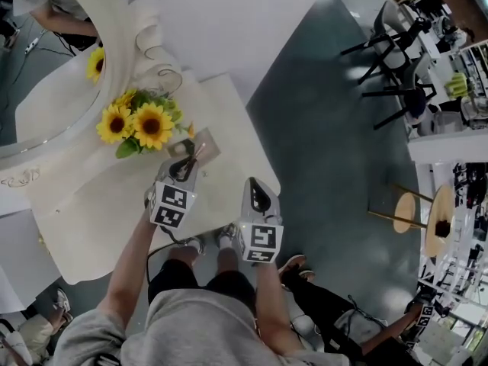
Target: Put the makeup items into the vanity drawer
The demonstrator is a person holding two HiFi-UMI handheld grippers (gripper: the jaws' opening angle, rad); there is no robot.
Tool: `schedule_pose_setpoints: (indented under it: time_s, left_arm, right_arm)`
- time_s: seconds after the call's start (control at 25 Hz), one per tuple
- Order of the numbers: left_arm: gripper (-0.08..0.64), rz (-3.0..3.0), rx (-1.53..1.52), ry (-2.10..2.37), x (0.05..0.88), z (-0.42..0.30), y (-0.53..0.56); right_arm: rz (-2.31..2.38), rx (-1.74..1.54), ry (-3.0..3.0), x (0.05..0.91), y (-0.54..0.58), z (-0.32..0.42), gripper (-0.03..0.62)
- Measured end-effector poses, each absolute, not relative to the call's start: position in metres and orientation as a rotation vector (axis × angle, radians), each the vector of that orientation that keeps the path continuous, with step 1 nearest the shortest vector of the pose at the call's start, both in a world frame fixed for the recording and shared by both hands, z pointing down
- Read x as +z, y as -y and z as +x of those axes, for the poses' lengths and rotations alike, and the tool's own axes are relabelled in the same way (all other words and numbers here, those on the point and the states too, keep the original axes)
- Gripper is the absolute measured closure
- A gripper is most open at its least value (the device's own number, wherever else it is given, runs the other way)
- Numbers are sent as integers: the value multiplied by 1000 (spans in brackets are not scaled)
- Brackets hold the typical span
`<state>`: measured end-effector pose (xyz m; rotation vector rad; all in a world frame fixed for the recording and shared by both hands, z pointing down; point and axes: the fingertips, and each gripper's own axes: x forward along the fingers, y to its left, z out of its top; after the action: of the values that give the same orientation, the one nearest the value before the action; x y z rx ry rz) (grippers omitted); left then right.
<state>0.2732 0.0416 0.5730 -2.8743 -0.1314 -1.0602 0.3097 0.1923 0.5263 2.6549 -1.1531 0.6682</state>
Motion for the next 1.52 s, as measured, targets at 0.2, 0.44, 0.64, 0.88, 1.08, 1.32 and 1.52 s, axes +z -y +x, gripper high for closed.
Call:
schedule_pose_setpoints:
  time_s: [0.2, 0.44, 0.64, 0.88, 1.08, 1.32, 1.52]
  left_arm:
    - [505, -2849, -1090, 143, 580, 275, -43]
    - [405, -2872, -1053, 156, 581, 275, -45]
    - [383, -2893, -1034, 145, 577, 274, -44]
    - [383, -2895, -982, 137, 569, 269, -46]
    - [383, -2916, -957, 105, 553, 261, -49]
    - [390, -2965, -819, -16, 510, 247, -43]
    - [402, -2999, -703, -149, 473, 227, -38]
  right_arm:
    - [2664, 691, 1133, 532, -202, 313, 586]
    - [2664, 696, 1126, 536, -203, 314, 586]
    - [2663, 695, 1124, 535, -205, 312, 584]
    - [2665, 674, 1122, 528, -207, 308, 585]
    - [2665, 641, 1129, 515, -210, 301, 586]
    - [2641, 558, 1199, 487, -201, 291, 586]
    - [2603, 461, 1297, 459, -185, 282, 584]
